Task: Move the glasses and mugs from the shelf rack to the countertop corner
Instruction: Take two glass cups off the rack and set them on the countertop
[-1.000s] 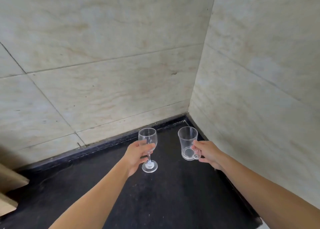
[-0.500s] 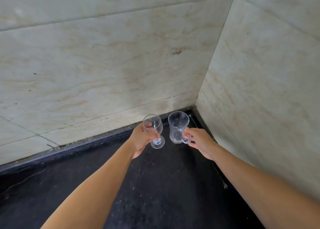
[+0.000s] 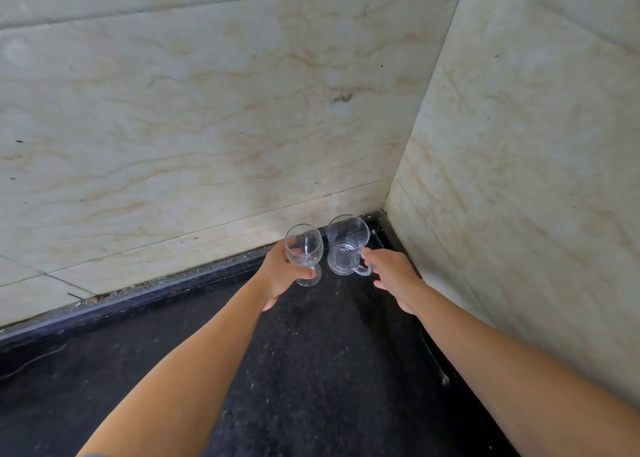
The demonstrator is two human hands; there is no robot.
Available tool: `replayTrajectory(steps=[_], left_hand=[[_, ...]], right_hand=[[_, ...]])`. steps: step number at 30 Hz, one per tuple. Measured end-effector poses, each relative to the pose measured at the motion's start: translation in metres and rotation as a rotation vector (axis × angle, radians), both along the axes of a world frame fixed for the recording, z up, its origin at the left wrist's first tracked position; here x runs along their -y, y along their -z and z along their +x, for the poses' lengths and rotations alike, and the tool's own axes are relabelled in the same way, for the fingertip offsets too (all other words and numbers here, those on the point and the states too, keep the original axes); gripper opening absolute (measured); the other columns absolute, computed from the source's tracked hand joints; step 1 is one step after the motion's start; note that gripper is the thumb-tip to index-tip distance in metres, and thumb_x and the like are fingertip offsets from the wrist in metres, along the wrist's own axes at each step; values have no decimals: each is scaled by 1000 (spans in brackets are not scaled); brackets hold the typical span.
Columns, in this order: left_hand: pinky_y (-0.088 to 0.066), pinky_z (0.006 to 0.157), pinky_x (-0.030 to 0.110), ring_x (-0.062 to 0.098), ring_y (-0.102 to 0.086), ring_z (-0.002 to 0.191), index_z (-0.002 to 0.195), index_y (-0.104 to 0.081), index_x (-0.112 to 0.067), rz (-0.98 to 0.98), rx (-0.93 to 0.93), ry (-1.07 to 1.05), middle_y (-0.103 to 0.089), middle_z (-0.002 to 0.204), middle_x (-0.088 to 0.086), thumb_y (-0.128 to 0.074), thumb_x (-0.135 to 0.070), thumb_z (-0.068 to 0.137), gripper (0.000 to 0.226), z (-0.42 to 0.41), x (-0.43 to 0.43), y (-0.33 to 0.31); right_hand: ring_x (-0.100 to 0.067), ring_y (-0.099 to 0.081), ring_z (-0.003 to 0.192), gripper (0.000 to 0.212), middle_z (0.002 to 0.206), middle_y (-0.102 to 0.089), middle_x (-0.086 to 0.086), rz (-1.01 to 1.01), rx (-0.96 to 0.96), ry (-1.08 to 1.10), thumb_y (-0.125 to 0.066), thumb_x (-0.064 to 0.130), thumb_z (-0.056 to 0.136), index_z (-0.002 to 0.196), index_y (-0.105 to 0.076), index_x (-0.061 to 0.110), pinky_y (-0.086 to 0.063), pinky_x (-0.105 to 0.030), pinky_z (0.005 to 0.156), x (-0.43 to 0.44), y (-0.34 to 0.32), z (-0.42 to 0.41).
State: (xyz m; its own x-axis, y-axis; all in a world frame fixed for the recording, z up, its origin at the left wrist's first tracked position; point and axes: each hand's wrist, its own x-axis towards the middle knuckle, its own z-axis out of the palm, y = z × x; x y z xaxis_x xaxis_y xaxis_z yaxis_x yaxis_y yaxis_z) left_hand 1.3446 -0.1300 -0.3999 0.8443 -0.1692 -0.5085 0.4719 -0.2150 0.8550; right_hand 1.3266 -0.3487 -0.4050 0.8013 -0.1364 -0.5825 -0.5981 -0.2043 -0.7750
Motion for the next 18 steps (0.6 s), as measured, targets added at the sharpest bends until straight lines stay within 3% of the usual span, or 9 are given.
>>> replayTrajectory(steps=[2, 4, 6, 8, 13, 18], left_hand=[[-43, 106, 48, 26, -59, 113, 132, -48, -15, 22, -18, -8, -63, 124, 9, -79, 3, 67, 74, -3, -2, 0], [-48, 100, 46, 29, -58, 112, 135, -43, -10, 98, -41, -35, -58, 126, 12, -79, 1, 70, 75, -11, -6, -4], [-50, 92, 40, 32, -58, 108, 136, -43, -8, 283, -22, -3, -56, 124, 14, -75, -6, 76, 68, -24, -16, -12], [-50, 86, 36, 30, -61, 100, 131, -50, -9, 506, 39, 102, -63, 116, 14, -69, -15, 82, 53, -44, -32, -25], [-50, 80, 37, 27, -62, 98, 127, -53, -21, 907, 180, 402, -65, 115, 5, -53, -27, 88, 39, -117, -82, -69], [-46, 75, 34, 29, -63, 99, 127, -52, -23, 1138, 250, 394, -64, 118, 5, -48, -28, 89, 38, -200, -140, -106]], right_hand=[[-34, -54, 121, 53, 123, -61, -15, -73, -4, -33, -54, 41, 95, 130, -56, 1, -45, -49, 105, 0, -3, -6], [-27, -57, 113, 46, 113, -58, -4, -218, 26, -83, -54, 42, 95, 128, -58, 10, -48, -41, 97, 1, -8, -18], [-21, -61, 88, 23, 94, -60, -1, -470, 79, -198, -53, 39, 94, 102, -62, 19, -45, -32, 71, 2, -18, -33], [-19, -56, 67, 22, 78, -62, -4, -667, 148, -328, -52, 36, 94, 81, -58, 18, -39, -31, 58, -4, -32, -50], [-29, -61, 85, 20, 94, -61, -3, -913, 339, -714, -47, 32, 95, 98, -60, 18, -41, -33, 64, -56, -84, -87], [-32, -59, 94, 31, 110, -58, -10, -990, 515, -1060, -43, 32, 97, 115, -58, 11, -42, -38, 71, -138, -124, -115]])
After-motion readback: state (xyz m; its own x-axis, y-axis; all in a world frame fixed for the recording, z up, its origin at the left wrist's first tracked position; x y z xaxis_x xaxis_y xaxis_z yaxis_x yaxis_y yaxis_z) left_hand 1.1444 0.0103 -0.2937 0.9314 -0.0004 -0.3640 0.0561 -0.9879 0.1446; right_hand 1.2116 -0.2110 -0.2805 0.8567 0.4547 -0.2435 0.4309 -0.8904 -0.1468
